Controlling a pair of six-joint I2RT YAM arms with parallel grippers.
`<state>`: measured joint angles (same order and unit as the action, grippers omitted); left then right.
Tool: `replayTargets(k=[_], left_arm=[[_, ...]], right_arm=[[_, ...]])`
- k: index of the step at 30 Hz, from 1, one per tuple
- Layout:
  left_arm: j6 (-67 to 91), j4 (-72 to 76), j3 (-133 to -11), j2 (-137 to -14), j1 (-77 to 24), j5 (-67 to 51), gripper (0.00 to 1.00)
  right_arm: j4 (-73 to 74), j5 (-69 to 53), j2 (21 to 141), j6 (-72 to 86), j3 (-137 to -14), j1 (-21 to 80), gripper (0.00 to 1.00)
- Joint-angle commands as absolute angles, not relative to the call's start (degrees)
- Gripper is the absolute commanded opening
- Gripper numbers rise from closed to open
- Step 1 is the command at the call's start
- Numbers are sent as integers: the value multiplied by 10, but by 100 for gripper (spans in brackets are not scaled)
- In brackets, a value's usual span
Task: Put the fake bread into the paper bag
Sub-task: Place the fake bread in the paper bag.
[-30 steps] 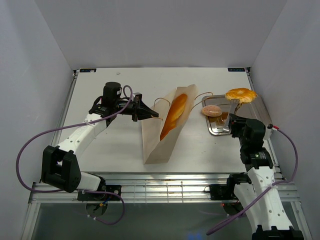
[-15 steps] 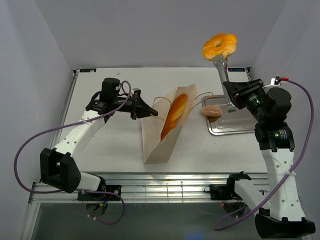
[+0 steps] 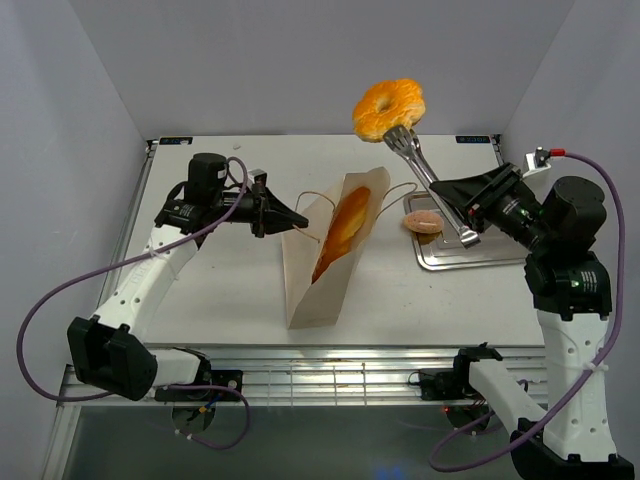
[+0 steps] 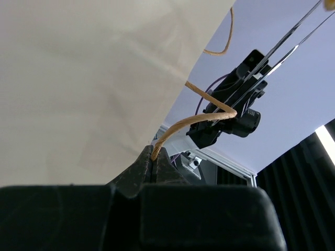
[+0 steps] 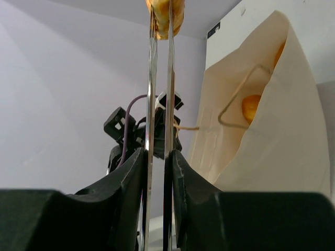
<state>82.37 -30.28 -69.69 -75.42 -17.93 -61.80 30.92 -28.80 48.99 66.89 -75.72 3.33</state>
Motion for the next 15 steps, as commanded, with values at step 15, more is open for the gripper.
replayTargets(k=[15], left_arm=[[876, -303, -612, -599, -159, -562, 0]], right_arm=[[582, -495, 357, 604, -832, 31, 8]])
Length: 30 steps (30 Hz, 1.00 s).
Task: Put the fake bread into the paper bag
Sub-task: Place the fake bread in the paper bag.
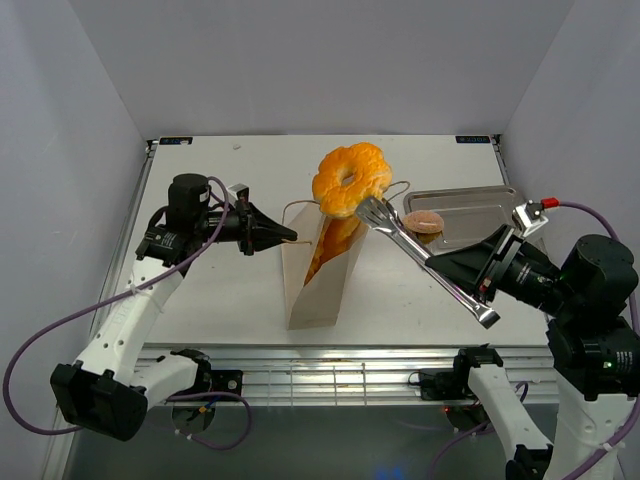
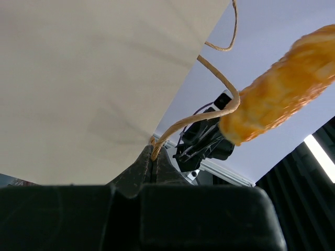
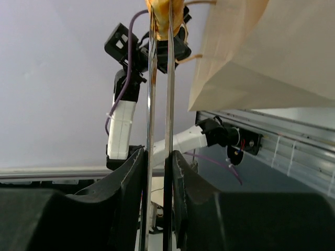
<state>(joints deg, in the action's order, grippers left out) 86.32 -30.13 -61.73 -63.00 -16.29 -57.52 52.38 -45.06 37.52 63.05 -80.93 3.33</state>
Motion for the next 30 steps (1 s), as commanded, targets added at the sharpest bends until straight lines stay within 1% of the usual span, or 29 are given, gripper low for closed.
replayTargets(k=[1, 4, 8, 17, 30], left_arm=[[877, -304, -610, -595, -159, -558, 0], [884, -306, -609, -579, -159, -543, 0], [899, -308, -607, -554, -159, -521, 0], [916, -308, -590, -524, -159, -506, 0], [910, -307, -598, -527, -159, -504, 0]], right_arm=[[597, -496, 354, 599, -839, 32, 8], [642, -493, 342, 586, -843, 32, 8], [657, -487, 330, 593, -838, 32, 8], [736, -467, 358, 558, -860, 40, 8], [719, -470, 418, 581, -853, 40, 8]])
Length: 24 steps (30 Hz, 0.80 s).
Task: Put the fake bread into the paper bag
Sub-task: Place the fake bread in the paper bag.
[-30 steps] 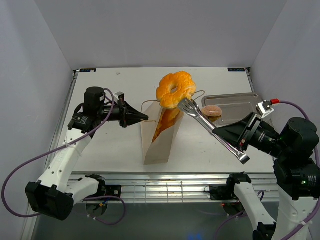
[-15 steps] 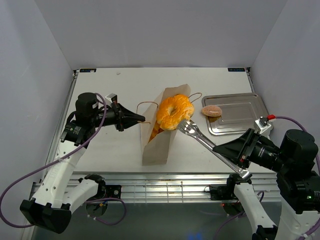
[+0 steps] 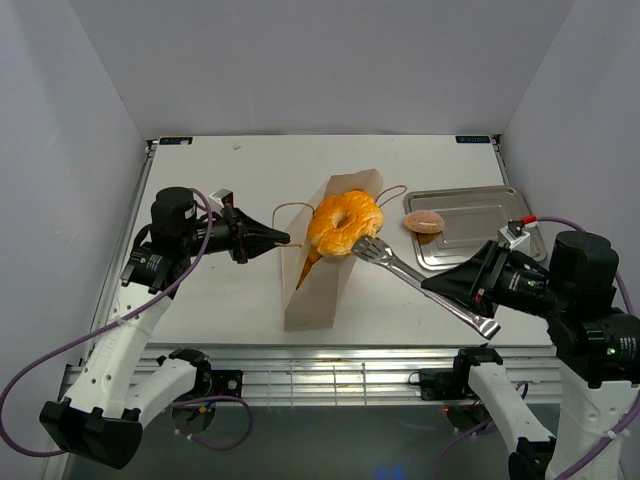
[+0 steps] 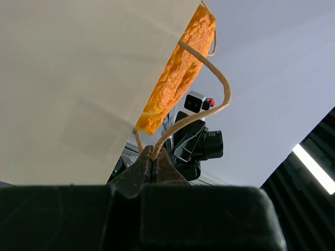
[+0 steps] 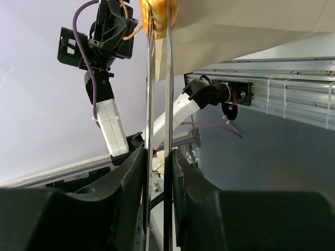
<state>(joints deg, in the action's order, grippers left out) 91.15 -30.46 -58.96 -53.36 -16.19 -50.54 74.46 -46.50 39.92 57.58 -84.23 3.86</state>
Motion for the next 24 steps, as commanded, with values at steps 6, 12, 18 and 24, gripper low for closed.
replayTargets(k=[6, 12, 18, 24], left_arm=[[909, -308, -597, -526, -159, -500, 0], [905, -311, -597, -522, -159, -493, 0], [899, -311, -599, -521, -159, -490, 0], [896, -312, -600, -518, -159, -492, 0]], right_arm=[[709, -485, 470, 598, -913, 40, 8], [751, -481, 507, 608, -973, 46, 8], [751, -461, 464, 625, -908, 55, 8], [751, -444, 464, 598, -884, 57, 8]])
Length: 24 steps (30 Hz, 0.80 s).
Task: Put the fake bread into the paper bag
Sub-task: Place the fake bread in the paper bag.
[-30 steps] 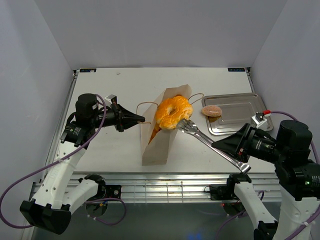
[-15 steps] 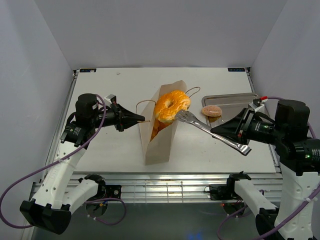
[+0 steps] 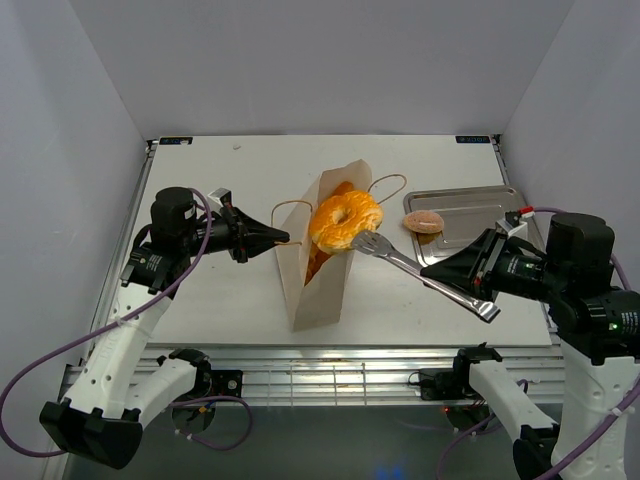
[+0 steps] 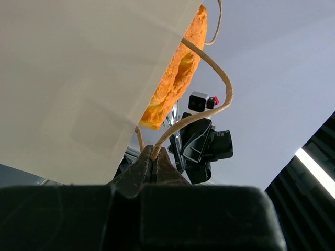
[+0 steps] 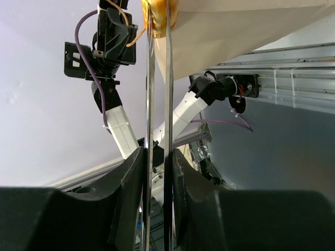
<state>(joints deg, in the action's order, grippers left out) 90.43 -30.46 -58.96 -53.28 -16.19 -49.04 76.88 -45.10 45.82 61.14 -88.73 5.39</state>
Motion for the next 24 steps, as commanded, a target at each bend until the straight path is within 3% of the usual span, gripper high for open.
replayTargets(k=[1, 14, 24], left_arm=[[897, -312, -599, -516, -159, -493, 0], [896, -318, -601, -510, -160, -486, 0], [893, -319, -605, -517, -161, -485, 0]], right_arm=[[751, -442, 466, 594, -882, 57, 8], [749, -439, 538, 571, -907, 58, 8], [666, -469, 530, 595, -891, 58, 8]])
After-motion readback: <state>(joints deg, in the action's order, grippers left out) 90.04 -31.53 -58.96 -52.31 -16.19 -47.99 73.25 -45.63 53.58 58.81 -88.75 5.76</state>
